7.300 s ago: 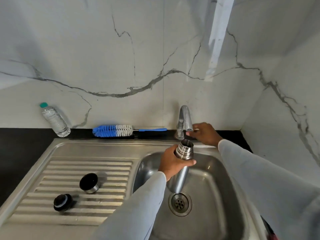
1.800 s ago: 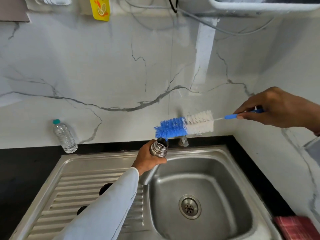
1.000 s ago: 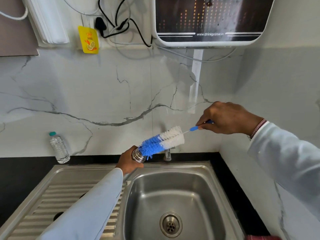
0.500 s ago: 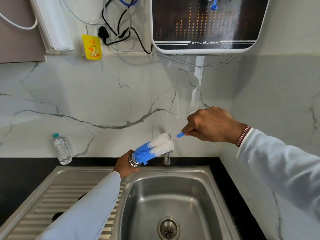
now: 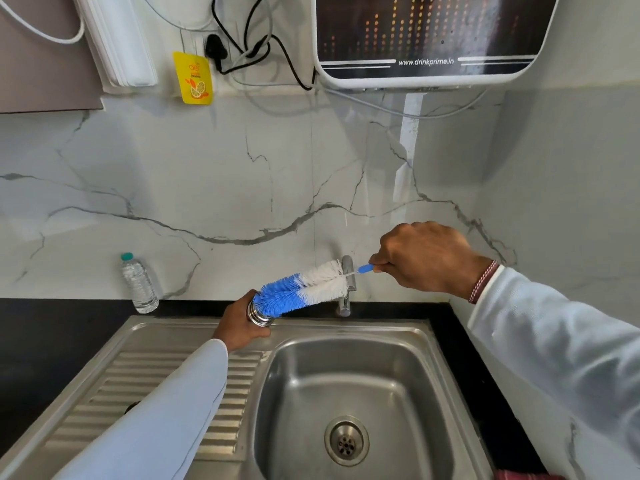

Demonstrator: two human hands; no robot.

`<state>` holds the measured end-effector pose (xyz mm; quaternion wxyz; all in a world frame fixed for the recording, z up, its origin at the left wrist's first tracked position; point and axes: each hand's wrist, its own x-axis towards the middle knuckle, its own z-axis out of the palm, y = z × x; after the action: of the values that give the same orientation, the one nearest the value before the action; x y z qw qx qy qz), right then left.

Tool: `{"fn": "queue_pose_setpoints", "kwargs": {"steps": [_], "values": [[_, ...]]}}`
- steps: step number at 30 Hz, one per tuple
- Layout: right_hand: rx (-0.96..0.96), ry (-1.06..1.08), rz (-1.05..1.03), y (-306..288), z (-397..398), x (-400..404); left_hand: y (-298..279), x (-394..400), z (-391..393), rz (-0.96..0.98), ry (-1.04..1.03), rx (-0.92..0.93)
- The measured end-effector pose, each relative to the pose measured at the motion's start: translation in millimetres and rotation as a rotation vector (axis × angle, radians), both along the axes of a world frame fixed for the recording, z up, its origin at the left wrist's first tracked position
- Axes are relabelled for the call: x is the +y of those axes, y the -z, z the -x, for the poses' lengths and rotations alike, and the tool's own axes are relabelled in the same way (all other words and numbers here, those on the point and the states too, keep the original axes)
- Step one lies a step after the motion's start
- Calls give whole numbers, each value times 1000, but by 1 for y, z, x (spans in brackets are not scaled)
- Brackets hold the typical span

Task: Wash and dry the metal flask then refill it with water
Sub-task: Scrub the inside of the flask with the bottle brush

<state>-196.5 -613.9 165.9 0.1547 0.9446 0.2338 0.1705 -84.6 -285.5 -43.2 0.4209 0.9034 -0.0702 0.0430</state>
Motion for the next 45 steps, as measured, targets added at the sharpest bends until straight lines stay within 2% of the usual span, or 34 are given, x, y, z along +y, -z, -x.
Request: {"fn": "queue_pose_setpoints", "kwargs": {"steps": [9, 26, 35, 45], "values": [[-46, -109, 276, 17, 10, 38, -2, -3, -1, -87, 87, 0], [92, 75, 108, 75, 2, 63, 9, -42, 5, -72, 260, -91], [157, 123, 171, 101, 3, 73, 14, -81, 19, -60, 312, -92], [160, 121, 205, 101, 6, 64, 25, -91, 19, -89, 352, -110]]}}
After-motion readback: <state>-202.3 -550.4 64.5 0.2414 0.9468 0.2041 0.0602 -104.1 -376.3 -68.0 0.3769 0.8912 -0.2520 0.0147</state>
